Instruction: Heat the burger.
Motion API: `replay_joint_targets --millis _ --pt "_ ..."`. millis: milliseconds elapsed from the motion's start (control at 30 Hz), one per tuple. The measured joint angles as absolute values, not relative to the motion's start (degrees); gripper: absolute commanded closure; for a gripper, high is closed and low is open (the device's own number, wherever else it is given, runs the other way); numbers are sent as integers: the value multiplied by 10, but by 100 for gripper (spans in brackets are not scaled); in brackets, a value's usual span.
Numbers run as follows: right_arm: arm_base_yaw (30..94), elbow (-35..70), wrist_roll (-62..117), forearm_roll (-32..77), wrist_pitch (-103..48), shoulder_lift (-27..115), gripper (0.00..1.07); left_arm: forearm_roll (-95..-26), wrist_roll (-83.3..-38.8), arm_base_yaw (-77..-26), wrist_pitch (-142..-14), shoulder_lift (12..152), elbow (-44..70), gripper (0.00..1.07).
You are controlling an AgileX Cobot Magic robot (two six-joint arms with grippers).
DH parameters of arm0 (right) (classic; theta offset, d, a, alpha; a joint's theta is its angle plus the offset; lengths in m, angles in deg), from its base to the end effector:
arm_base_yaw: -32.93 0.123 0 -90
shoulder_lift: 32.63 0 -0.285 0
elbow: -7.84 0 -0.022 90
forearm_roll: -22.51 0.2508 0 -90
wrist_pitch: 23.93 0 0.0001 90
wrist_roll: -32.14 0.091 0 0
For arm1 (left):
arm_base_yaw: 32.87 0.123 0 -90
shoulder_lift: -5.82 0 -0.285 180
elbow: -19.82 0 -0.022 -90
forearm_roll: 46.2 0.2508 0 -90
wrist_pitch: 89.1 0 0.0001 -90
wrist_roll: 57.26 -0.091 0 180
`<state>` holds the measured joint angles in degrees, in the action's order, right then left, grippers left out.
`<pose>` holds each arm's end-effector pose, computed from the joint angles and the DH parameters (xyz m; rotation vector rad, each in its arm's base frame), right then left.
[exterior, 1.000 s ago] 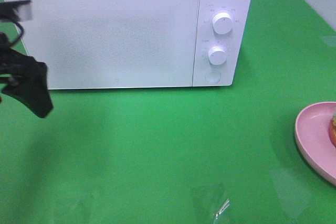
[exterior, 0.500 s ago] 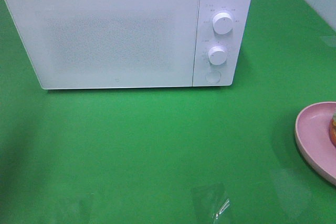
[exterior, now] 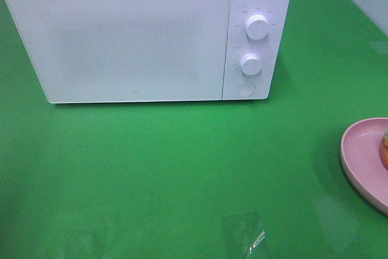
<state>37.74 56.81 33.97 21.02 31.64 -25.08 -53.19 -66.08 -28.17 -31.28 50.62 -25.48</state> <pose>-0.0010 -0.0020 0.2829 -0.0511 1.9557 0.0457 0.0973 -0.0014 0.2688 0.0470 2.5710 -0.0688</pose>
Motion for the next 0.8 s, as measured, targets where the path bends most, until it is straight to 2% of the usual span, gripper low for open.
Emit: replay_joint_targets --millis 200,333,800 --pt "377 568 340 210 316 -251 34 -531 -661 -285 -325 414 -258 11" --pt "377 568 340 210 316 -251 34 -527 -660 -286 -285 349 -273 11" --pt "377 568 340 210 316 -251 34 -515 -659 -286 -280 228 -275 11"
